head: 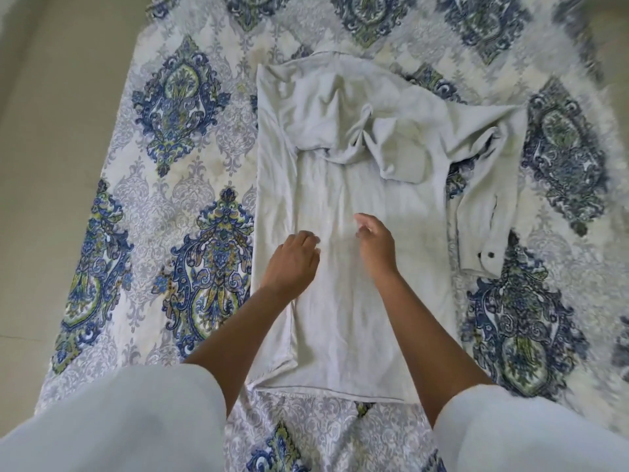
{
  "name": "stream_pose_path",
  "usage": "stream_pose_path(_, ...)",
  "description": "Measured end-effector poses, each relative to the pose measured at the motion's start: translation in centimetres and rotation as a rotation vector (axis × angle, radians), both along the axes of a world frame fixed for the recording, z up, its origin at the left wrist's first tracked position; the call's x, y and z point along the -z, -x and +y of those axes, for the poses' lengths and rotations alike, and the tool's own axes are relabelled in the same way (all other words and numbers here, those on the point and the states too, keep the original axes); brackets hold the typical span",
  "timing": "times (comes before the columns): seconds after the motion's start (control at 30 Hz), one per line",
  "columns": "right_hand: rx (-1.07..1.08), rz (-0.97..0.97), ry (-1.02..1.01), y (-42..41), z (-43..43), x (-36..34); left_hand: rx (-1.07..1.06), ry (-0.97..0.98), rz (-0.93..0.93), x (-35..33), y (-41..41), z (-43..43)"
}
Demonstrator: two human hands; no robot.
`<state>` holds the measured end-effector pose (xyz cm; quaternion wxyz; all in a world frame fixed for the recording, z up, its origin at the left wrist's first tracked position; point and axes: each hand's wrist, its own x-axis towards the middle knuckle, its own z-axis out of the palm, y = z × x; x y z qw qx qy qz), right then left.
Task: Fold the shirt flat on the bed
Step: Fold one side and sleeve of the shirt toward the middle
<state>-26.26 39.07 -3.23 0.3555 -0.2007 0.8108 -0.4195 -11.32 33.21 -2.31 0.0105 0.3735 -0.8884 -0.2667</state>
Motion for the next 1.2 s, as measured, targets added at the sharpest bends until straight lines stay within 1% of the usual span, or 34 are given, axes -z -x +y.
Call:
stream_pose_path(0.1, 0.161, -0.156, 0.043, 2.9, -0.7, -0.5, -0.063, -0.079, 0.042, -0.7, 3.1, -1.5)
stream_pose_path(0.2, 0.288, -0.218, 0.028, 6.3, -1.6, -0.6, -0.080, -0.124, 0.060, -0.7, 6.5, -3.1)
stream_pose_path(0.27, 0.377, -0.300, 0.018, 8.8, -2.6, -0.2, -0.097, -0.166, 0.077, -0.4, 8.7, -4.4)
stream_pose_path(0.37, 0.513, -0.559, 0.036, 12.0, -4.1, 0.6, -0.144, -0.257, 0.132, 0.4, 11.8, -6.4)
stream_pose_path(0.43, 0.527, -0.682, 0.061, 13.4, -5.2, 1.1, -0.210, -0.320, 0.201, 1.1, 12.8, -7.5)
stream_pose_path(0.5, 0.527, -0.740, 0.063, 14.3, -6.6, 1.7, -0.313, -0.409, 0.268, 2.1, 13.3, -8.6)
stream_pose_path(0.57, 0.599, -0.762, 0.101, 14.6, -7.9, 1.6, -0.408, -0.527, 0.340, 2.7, 13.2, -9.5)
stream_pose_path(0.6, 0.649, -0.744, 0.135, 14.6, -8.5, 1.1, -0.459, -0.609, 0.402, 2.5, 13.1, -9.9)
stream_pose_path(0.67, 0.723, -0.675, 0.278, 14.7, -9.8, -0.7, -0.586, -0.801, 0.543, 1.4, 12.9, -10.7)
stream_pose_path(0.7, 0.715, -0.604, 0.379, 14.6, -10.4, -1.9, -0.643, -0.870, 0.596, 0.5, 12.8, -11.2)
stream_pose_path(0.77, 0.581, -0.378, 0.549, 13.4, -11.1, -4.7, -0.701, -0.987, 0.642, -0.8, 12.1, -12.4)
stream_pose_path(0.8, 0.469, -0.231, 0.550, 12.4, -11.3, -6.3, -0.706, -1.066, 0.664, -1.5, 11.6, -13.0)
stream_pose_path(0.9, 0.073, 0.243, 0.381, 8.1, -10.5, -8.7, -0.680, -1.311, 0.742, -4.1, 8.6, -13.9)
stream_pose_path(0.97, -0.126, 0.451, 0.330, 4.9, -9.4, -8.8, -0.658, -1.423, 0.778, -6.0, 6.2, -13.3)
stream_pose_path(1.07, -0.410, 0.646, 0.338, 0.1, -7.4, -8.6, -0.653, -1.489, 0.823, -8.2, 2.3, -11.1)
stream_pose_path(1.13, -0.576, 0.680, 0.348, -2.5, -6.1, -8.4, -0.670, -1.505, 0.831, -9.8, -0.1, -9.6)
stream_pose_path(1.2, -0.678, 0.710, 0.347, -4.6, -4.5, -8.1, -0.713, -1.462, 0.803, -11.1, -2.3, -8.1)
